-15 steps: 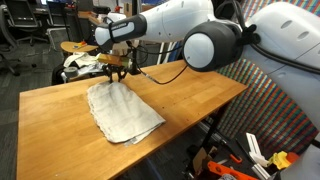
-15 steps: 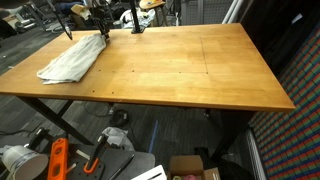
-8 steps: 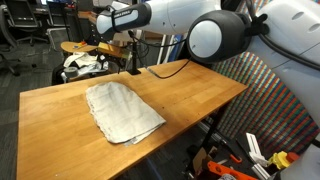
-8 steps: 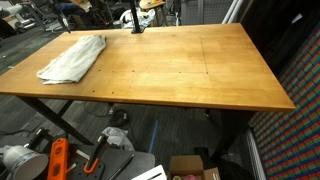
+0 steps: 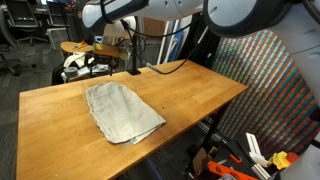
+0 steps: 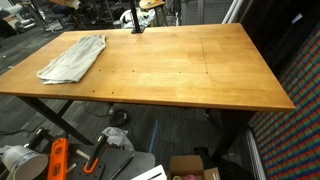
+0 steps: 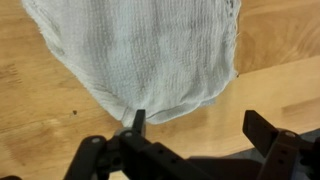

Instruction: Fold the white towel from right to left

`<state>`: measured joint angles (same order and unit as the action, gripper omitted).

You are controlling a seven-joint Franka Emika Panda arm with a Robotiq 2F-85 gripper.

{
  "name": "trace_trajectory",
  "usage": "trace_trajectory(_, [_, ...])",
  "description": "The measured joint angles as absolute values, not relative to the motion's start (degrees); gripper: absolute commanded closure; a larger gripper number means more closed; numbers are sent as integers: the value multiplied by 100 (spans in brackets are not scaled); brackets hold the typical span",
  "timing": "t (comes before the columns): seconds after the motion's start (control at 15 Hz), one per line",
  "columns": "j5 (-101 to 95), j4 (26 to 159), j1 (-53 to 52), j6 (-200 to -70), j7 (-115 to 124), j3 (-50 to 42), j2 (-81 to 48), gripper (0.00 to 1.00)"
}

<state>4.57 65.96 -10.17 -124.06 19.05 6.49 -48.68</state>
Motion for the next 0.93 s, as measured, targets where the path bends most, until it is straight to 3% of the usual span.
trace_trajectory(0.33, [-110,7580,-1519,-12583,1574,557,-4322,0])
trace_trajectory(0.93, [-661,7775,-1933,-11917,1535,419,-4277,0])
